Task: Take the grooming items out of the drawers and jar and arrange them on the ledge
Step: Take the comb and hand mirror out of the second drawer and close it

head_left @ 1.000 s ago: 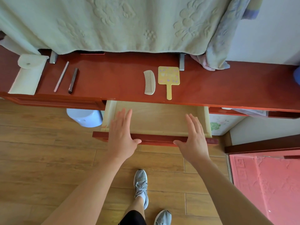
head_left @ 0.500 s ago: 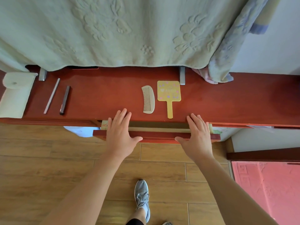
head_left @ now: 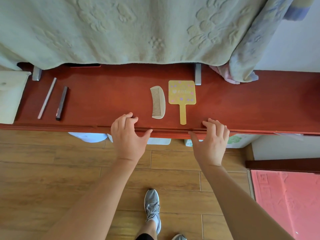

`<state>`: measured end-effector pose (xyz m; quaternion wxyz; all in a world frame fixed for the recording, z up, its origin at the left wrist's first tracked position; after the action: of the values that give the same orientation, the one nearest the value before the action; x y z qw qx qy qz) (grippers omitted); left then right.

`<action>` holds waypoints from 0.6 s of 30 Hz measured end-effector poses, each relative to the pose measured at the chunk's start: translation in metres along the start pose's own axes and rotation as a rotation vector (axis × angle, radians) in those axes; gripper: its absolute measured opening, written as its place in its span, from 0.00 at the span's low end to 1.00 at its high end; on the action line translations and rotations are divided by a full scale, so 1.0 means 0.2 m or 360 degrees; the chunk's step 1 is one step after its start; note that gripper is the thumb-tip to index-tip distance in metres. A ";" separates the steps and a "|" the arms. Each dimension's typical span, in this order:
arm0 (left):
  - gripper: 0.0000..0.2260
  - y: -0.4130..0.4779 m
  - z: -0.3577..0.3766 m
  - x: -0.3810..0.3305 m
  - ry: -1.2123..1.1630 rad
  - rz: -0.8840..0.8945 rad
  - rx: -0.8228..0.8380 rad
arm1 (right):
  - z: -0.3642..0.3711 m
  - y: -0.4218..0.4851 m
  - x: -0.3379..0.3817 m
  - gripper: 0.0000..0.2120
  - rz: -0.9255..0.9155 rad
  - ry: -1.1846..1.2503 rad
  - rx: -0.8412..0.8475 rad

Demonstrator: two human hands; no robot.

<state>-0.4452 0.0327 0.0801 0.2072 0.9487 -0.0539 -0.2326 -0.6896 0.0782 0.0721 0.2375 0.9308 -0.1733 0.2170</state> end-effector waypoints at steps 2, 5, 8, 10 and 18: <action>0.23 0.00 0.03 0.01 0.0015 0.0009 -0.0090 | 0.02 0.02 -0.02 0.22 0.0010 0.0011 -0.0086; 0.22 -0.02 0.07 0.04 0.0046 0.0063 -0.0162 | 0.04 0.02 -0.03 0.22 -0.0018 0.0012 -0.0136; 0.21 -0.02 0.09 0.05 0.0067 0.0090 -0.0189 | 0.05 0.02 -0.03 0.21 -0.0050 0.0002 -0.0174; 0.21 -0.02 0.09 0.05 0.0065 0.0096 -0.0190 | 0.06 0.01 -0.03 0.20 -0.0050 0.0000 -0.0176; 0.22 -0.01 0.06 0.02 0.0058 0.0030 -0.0081 | 0.04 0.01 -0.02 0.20 -0.0030 0.0004 -0.0112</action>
<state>-0.4469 0.0290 0.0667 0.2345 0.9466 -0.0532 -0.2146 -0.6909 0.0726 0.0655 0.2723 0.9232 -0.1718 0.2097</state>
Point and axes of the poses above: each hand's wrist, its own y-axis towards the middle knuckle, its own z-axis out of the palm, x = y × z, the point moved 2 cm from there along y, towards the middle knuckle, and after that the axes turned 4 degrees about z, right-handed, at the moved point
